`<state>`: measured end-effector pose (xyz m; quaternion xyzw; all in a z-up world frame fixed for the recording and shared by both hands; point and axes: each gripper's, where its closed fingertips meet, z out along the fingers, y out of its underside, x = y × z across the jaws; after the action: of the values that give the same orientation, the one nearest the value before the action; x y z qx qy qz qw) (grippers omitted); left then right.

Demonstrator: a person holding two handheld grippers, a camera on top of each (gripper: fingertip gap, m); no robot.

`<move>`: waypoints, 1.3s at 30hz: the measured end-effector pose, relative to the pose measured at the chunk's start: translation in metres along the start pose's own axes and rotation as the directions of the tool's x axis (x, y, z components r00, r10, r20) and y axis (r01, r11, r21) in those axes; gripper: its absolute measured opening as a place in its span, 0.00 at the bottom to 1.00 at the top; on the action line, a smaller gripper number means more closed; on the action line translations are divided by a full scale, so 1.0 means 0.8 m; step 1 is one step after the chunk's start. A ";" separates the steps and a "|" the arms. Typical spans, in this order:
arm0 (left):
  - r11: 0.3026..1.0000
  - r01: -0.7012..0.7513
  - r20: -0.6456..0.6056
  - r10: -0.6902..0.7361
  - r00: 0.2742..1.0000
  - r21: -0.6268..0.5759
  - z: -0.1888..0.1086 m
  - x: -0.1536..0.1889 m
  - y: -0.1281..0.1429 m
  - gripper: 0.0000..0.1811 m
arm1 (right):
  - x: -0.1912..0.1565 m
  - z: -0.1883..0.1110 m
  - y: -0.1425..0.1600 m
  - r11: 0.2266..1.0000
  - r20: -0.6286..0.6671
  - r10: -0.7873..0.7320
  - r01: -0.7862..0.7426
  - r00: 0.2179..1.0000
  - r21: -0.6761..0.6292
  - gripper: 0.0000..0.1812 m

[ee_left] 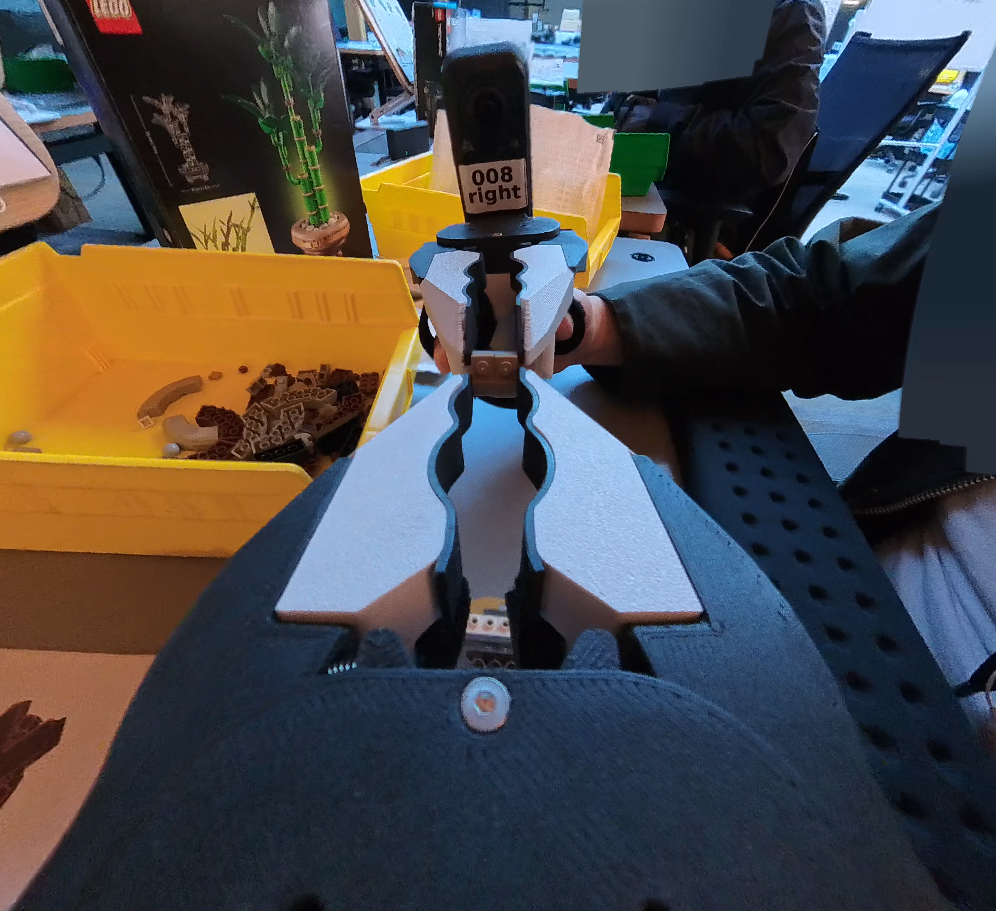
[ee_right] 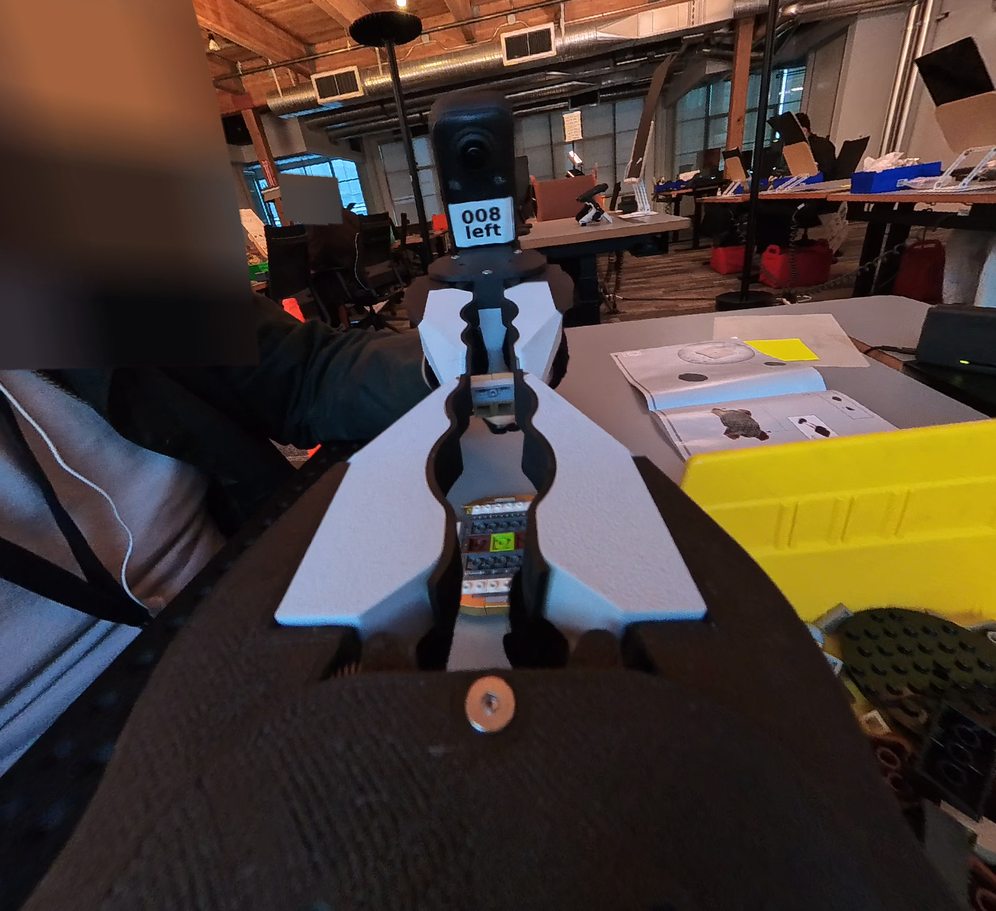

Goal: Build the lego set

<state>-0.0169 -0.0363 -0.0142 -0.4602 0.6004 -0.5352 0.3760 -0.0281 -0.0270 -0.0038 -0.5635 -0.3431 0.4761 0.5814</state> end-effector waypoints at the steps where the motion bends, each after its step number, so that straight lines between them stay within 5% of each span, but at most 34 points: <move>1: 1.000 -0.019 -0.004 0.019 1.000 0.019 -0.001 0.003 -0.004 0.08 | -0.002 0.000 -0.002 1.000 0.009 0.002 -0.002 1.000 0.005 0.08; 18: 0.998 -0.009 -0.062 0.013 0.998 0.055 -0.003 0.011 -0.007 0.08 | -0.011 0.001 -0.004 0.997 -0.002 -0.072 0.072 0.997 -0.020 0.07; 29: 0.937 0.050 -0.313 0.065 0.948 0.346 -0.025 0.034 -0.031 0.08 | -0.033 0.022 -0.022 0.959 -0.122 -0.279 0.269 0.952 -0.092 0.07; 39: 0.906 0.133 -0.416 0.051 0.908 0.402 -0.032 0.042 -0.033 0.07 | -0.044 0.030 -0.026 0.938 -0.158 -0.340 0.325 0.927 -0.118 0.07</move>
<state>-0.0471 -0.0613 0.0172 -0.2559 0.5268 -0.7457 0.3178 -0.0576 -0.0501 0.0243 -0.5627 -0.4020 0.3029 0.6558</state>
